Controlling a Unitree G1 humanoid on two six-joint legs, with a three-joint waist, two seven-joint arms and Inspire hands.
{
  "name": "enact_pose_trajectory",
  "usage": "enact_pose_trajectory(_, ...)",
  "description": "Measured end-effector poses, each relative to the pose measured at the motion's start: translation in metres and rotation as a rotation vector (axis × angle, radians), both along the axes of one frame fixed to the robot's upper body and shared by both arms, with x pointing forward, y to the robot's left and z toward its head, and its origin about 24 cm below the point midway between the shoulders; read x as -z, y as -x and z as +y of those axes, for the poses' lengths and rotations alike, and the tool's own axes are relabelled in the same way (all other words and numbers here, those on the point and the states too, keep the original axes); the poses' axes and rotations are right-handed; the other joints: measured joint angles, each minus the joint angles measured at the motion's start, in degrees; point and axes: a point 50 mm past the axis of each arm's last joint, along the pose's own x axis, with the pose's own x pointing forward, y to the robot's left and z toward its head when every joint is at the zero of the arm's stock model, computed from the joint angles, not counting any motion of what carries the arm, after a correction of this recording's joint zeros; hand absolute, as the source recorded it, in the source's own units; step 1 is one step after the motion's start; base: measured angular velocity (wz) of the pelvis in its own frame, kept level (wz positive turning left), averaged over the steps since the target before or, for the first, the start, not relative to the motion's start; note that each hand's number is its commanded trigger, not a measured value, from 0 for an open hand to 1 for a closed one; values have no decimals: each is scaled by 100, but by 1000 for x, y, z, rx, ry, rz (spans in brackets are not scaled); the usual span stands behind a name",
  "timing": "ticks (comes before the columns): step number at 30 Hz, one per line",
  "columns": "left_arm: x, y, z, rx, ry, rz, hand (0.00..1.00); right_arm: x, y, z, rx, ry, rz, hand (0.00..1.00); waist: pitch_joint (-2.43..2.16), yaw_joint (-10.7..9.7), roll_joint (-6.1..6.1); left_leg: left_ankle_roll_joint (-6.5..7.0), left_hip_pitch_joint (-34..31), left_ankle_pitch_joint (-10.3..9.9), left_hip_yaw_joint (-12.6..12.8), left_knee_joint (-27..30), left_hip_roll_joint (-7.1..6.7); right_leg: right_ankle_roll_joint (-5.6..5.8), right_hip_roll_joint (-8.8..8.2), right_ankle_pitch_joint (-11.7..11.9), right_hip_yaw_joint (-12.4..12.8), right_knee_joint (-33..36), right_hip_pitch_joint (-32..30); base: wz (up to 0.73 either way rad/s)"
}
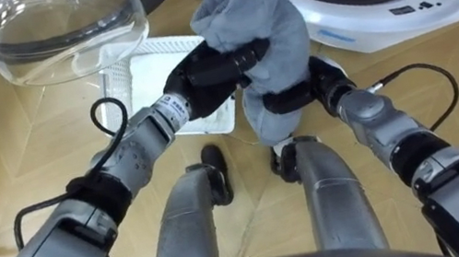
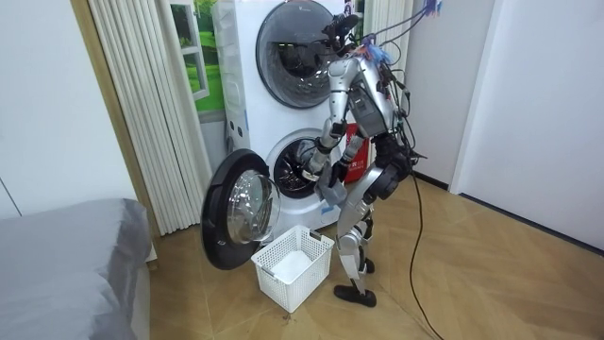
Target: Put towel into washing machine
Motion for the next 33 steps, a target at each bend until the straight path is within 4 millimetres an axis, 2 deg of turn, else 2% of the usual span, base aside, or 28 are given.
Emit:
enact_pose_trajectory(1,0,0,1,-5,6,4,57,0,0,0,-1,-2,-1,100,-5,36,11,0,1,0,2,-1,5,-6,7,4,5,5,0,0)
enact_pose_trajectory(2,0,0,1,-10,17,11,0,0,0,1,1,-5,-1,100,-6,59,13,0,2,0,2,-1,5,-8,8,6,6,6,0,0)
enact_pose_trajectory(9,-1,-3,9,-108,122,55,0,-2,-3,1,50,-9,-36,100,-6,137,12,-14,-2,9,-14,-10,3,-13,5,8,-9,-4,4,1)
enact_pose_trajectory(12,-2,-6,13,-193,180,78,0,2,2,-5,100,7,-27,100,-5,263,9,-14,-4,9,-18,-18,7,-19,21,15,-11,-34,5,0)
enact_pose_trajectory(14,3,-6,17,-254,197,120,0,4,4,-6,126,6,-10,100,-4,280,8,-29,-11,19,-39,-58,-1,-29,18,22,-35,-91,5,2)
enact_pose_trajectory(16,19,2,27,-366,198,209,0,9,9,-8,157,11,26,100,-8,318,0,-39,-10,25,-57,-95,-3,-30,18,21,-49,-80,5,2)
enact_pose_trajectory(21,44,18,56,-596,114,375,0,20,21,-23,281,27,100,100,2,440,-25,-40,-14,34,-54,-135,-19,-27,3,17,-58,-80,-12,1)
enact_pose_trajectory(24,52,21,67,-700,37,436,0,21,18,-24,349,-7,121,100,-2,440,-175,-45,-52,79,-85,-168,-91,-30,-25,18,-73,-83,-49,6)
enact_pose_trajectory(28,63,30,66,-745,-82,522,0,23,20,-30,456,-77,161,100,-7,455,-261,-27,-102,99,-147,-145,-123,-26,-63,22,-135,-84,-48,10)
enact_pose_trajectory(33,75,40,62,-756,-206,599,0,26,25,-40,564,-141,206,100,-5,512,-269,-3,-104,118,-146,-169,-123,-4,-94,35,-130,-85,-45,2)
